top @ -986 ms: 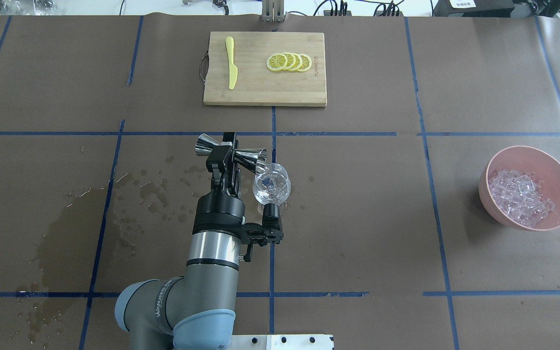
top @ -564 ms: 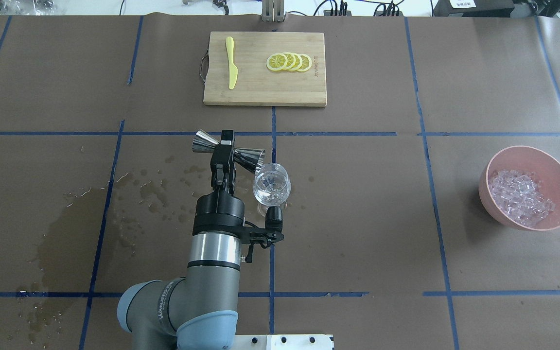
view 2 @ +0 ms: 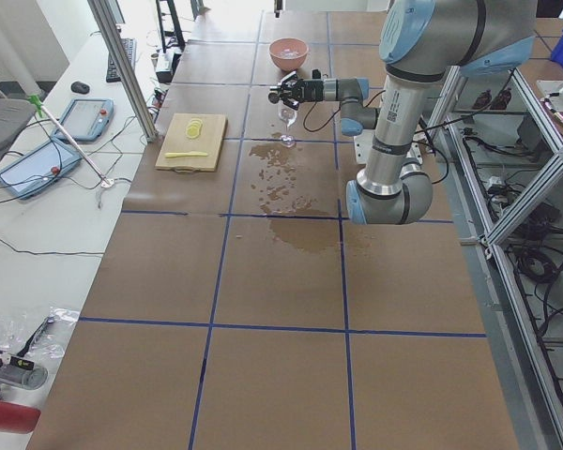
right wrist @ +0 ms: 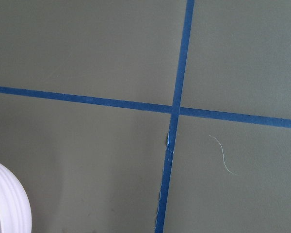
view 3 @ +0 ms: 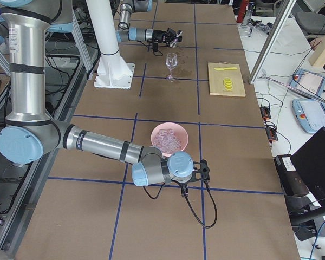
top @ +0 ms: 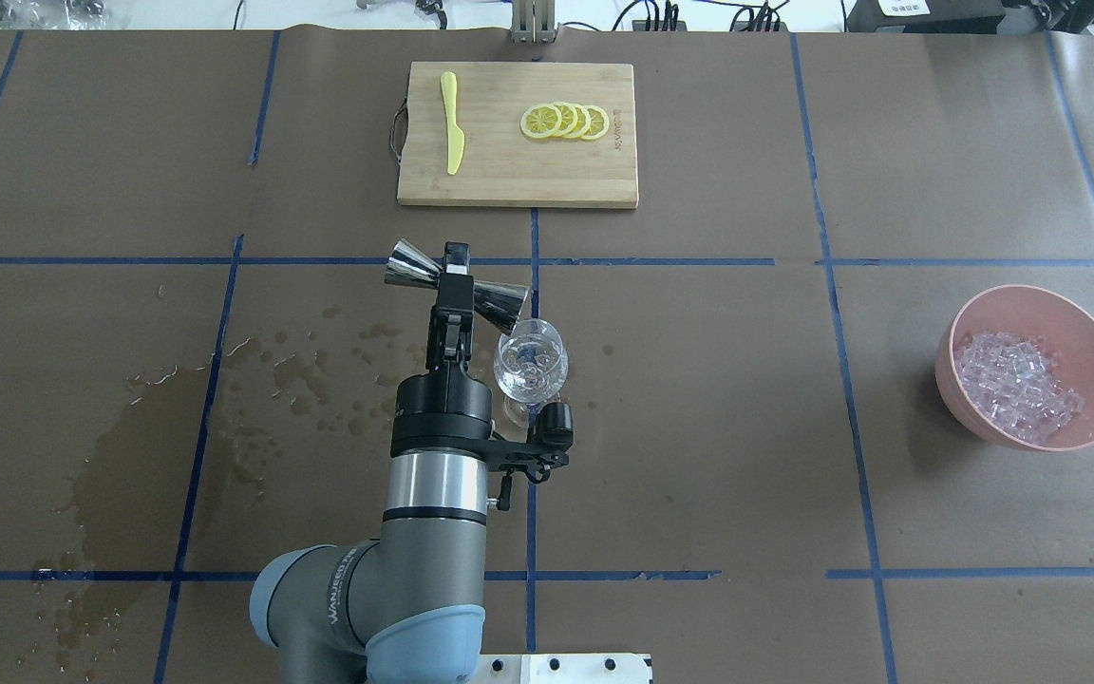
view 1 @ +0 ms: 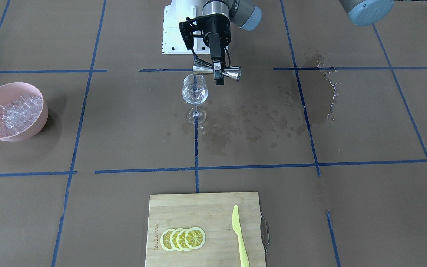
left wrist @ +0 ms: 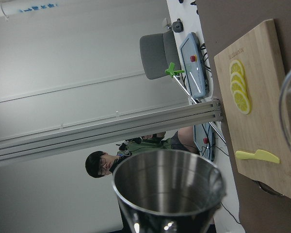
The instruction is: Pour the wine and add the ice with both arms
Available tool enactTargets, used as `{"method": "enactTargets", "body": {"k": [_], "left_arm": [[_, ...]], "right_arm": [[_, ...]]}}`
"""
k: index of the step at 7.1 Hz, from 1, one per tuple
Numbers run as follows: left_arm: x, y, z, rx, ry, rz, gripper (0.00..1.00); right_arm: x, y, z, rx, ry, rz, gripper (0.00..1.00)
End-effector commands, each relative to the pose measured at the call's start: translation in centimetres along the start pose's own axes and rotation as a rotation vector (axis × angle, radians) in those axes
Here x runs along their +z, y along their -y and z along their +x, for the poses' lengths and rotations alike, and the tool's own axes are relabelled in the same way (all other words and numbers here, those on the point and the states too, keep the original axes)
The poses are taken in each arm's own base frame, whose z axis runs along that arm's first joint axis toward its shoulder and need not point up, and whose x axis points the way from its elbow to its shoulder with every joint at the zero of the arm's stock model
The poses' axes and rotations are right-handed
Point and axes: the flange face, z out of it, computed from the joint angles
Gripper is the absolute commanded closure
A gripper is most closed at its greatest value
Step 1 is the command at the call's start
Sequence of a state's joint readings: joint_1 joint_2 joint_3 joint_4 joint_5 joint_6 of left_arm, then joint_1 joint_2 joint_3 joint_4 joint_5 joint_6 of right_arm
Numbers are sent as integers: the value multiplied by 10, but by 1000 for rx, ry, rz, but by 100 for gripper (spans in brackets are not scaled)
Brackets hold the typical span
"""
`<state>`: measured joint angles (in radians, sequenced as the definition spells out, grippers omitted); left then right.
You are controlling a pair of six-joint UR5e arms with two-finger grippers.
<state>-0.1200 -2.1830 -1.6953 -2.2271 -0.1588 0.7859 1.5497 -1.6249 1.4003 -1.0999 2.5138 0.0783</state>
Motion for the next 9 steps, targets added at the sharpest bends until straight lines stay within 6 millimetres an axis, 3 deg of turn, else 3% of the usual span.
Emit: {"method": "enactTargets", "body": {"k": [1,2,3,5,6,7,8,9], "left_arm": [[3,-22,-22,-194,31,13,100],[6,-50,-17,-312,47,28,100],[5,-90,10,-376,53,40,100],[-1,-187,71,-419,41,75,100],[-3,-226,91,-404,32,83,100],[-8,-280,110,-390,31,82,100],[-13,-325,120,-324,35,82,100],[-17,-356,122,-320,46,88,100]], "right_arm": [[1,6,1,-2,-1,1,0],[-1,7,-2,-7,1,7,0],[-5,9,-7,-21,0,17,0],[-8,11,-11,-58,2,44,0],[-10,12,-13,-75,3,57,0],[-10,9,-13,-84,4,63,0],[-8,6,-11,-88,4,66,0],[-9,4,-11,-85,3,67,0]]}}
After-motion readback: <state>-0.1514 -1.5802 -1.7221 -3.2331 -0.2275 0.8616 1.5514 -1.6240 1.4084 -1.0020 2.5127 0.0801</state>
